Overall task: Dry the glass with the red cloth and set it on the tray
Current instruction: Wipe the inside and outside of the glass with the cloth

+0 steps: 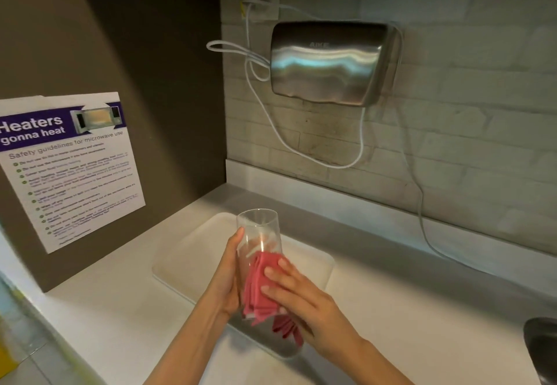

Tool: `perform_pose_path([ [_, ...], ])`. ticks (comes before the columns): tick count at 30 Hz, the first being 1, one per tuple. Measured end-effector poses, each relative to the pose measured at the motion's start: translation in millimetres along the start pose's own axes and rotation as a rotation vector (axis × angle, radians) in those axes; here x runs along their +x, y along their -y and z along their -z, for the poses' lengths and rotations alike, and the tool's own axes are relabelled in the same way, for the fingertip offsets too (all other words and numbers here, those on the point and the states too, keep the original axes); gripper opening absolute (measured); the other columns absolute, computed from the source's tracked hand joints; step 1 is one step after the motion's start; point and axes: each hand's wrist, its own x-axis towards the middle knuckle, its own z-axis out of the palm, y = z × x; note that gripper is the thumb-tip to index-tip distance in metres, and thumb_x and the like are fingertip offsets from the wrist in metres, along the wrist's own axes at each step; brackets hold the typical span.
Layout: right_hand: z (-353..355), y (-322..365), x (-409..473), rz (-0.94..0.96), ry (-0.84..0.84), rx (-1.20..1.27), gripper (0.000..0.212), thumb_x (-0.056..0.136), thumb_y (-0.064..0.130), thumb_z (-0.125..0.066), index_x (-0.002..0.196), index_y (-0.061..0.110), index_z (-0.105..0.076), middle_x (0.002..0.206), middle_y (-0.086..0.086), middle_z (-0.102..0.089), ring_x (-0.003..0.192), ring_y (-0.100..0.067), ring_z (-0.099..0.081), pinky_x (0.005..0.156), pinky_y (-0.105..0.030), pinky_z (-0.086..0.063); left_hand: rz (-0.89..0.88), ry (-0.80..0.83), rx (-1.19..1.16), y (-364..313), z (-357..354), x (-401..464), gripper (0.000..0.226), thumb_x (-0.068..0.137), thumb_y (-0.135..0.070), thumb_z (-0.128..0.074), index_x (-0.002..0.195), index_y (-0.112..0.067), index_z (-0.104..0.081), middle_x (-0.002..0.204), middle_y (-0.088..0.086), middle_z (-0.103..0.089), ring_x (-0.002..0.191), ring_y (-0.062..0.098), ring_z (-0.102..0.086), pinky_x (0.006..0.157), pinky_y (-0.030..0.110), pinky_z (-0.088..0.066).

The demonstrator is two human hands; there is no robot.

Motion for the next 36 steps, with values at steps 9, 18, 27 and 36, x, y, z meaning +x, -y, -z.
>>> perform_pose_path([
  [9, -0.7, 12.7, 30.2, -0.154, -0.042, -0.003, 0.033, 0.097, 0.012, -0.047, 0.128, 0.004, -0.053, 0.141, -0.009, -0.043, 0.138, -0.029, -0.027, 0.114, -0.043, -0.022, -0.055, 0.094, -0.098, 1.2, -1.5, 10.2, 0.076, 0.065, -0.066, -0.065, 0.106, -0.002, -0.071, 0.098, 0.020, -0.072, 0.086, 0.031, -0.070, 0.077, 0.039, -0.059],
  [18, 10.8, 6.1, 31.5, -0.268, -0.095, 0.063, 0.048, 0.091, -0.005, -0.052, 0.136, 0.010, -0.040, 0.146, -0.004, -0.036, 0.140, -0.015, -0.020, 0.114, -0.035, -0.022, -0.056, 0.096, -0.041, 8.3, -3.2, 16.8, 0.071, 0.066, -0.062, -0.064, 0.105, -0.003, -0.073, 0.094, 0.020, -0.074, 0.081, 0.031, -0.071, 0.067, 0.040, -0.059],
  [27, 2.8, 16.3, 15.5, -0.143, 0.033, 0.003, 0.038, 0.093, 0.003, -0.054, 0.130, 0.006, -0.052, 0.143, -0.007, -0.041, 0.141, -0.025, -0.022, 0.116, -0.035, -0.018, -0.094, 0.117, -0.052, -4.9, 2.8, 19.1, 0.071, 0.072, -0.070, -0.052, 0.092, -0.006, -0.077, 0.088, 0.017, -0.074, 0.078, 0.029, -0.072, 0.070, 0.038, -0.060],
  [36, 15.8, 13.2, 56.8, -0.399, -0.245, 0.094, 0.061, 0.088, -0.014, -0.053, 0.136, 0.019, -0.035, 0.147, 0.002, -0.032, 0.139, -0.021, -0.026, 0.113, -0.019, -0.021, -0.134, 0.237, -0.096, 2.8, -15.2, 16.9, 0.061, 0.073, -0.057, -0.063, 0.102, -0.006, -0.074, 0.096, 0.015, -0.076, 0.083, 0.024, -0.073, 0.068, 0.033, -0.058],
])
